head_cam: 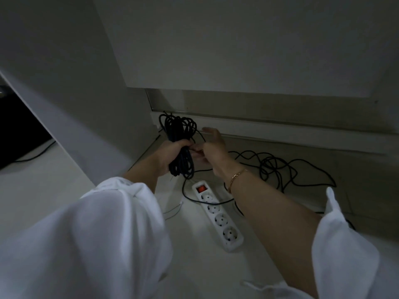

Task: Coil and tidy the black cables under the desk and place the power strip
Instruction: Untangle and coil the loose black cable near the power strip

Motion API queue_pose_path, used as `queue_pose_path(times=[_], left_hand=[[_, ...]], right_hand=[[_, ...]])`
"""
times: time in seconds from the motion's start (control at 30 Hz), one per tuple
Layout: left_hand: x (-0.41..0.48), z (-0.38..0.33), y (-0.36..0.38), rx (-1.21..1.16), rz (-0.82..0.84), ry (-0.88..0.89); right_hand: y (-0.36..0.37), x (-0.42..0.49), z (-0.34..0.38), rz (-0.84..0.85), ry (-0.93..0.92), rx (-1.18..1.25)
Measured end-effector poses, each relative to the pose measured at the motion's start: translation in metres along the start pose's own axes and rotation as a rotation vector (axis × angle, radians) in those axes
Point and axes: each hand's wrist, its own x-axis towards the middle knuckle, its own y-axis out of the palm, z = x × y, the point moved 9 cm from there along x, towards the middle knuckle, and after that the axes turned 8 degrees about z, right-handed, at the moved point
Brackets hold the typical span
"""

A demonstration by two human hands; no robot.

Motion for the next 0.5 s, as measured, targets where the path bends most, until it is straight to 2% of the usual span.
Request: queue_pose_path(times=[0.1,0.2,0.27,0.4,0.5], left_hand=[[-0.007,-0.005,-0.002,0.018,0.041,0.025],[-0.019,-0.006,-0.004,0.138,0.139,-0.008],[-0.024,-0.005,-0.008,0.115,0.154,-0.029],[-0.025,-0.007,-0.013,0.068,0.183,-0.033],[-0.018,-0.008,-0.019,0.069,0.145,-0.001]], right_hand=[[0.006,-0.005,0.01,0.041,-0.014,-0.039],[0.016,-0.003,0.006,0.019,0.075,0.111],[0.028,0.006,0.003,0.018,0.068,0.193],[0.022,0.03,-0.008,-0.15,0.043,0.339],[0.022,0.041,-0.009,-0.135,0.032,0.396]])
